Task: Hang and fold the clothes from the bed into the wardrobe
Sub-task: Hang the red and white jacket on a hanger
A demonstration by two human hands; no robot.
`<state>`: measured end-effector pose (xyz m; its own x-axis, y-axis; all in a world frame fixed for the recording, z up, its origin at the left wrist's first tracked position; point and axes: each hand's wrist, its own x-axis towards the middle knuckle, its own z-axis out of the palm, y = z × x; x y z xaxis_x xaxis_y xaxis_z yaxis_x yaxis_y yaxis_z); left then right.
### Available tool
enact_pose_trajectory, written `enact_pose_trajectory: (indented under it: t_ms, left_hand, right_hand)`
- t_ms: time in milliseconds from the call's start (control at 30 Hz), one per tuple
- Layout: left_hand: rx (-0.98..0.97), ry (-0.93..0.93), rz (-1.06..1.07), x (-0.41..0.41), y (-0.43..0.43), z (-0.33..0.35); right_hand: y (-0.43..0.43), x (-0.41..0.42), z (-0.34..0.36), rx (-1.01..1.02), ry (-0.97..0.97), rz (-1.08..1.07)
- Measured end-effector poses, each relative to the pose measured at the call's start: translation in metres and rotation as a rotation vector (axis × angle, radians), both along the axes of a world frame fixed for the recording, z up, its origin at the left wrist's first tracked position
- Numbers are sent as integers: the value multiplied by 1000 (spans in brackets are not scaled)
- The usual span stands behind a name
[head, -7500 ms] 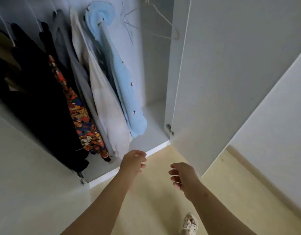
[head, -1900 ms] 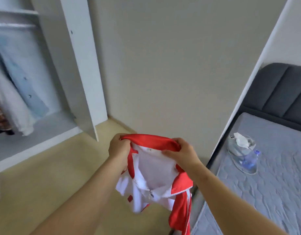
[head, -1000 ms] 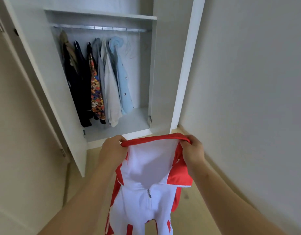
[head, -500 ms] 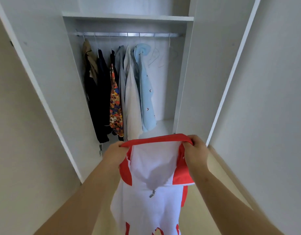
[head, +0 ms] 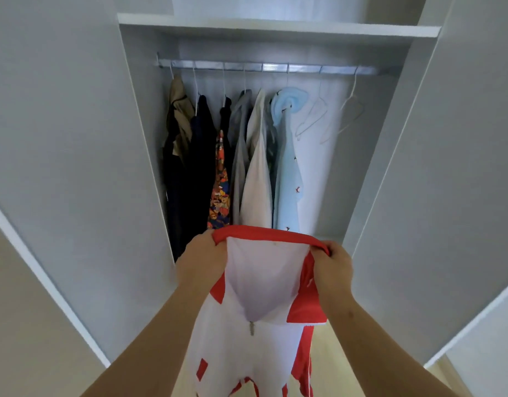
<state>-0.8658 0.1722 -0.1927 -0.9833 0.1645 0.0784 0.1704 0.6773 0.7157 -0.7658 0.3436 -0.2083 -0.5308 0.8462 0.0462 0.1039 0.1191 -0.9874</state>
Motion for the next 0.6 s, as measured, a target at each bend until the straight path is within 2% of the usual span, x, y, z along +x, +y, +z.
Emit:
enact_pose_trajectory:
  t_ms: [167,333,500,600]
  left_hand:
    - [236,2,-137,-93,54,20]
    - [490,-47,-165,-176,118,48]
    - [630,-67,-156,-222,176,64]
    - [646,-77,-147,-246,207,68]
  right_hand:
    - [41,-92,9,26,-56,-41]
    - [78,-169,34,53,-57,63]
    - [122,-209,51,-181,248,194]
    - [160,-240,63,-180,256,161]
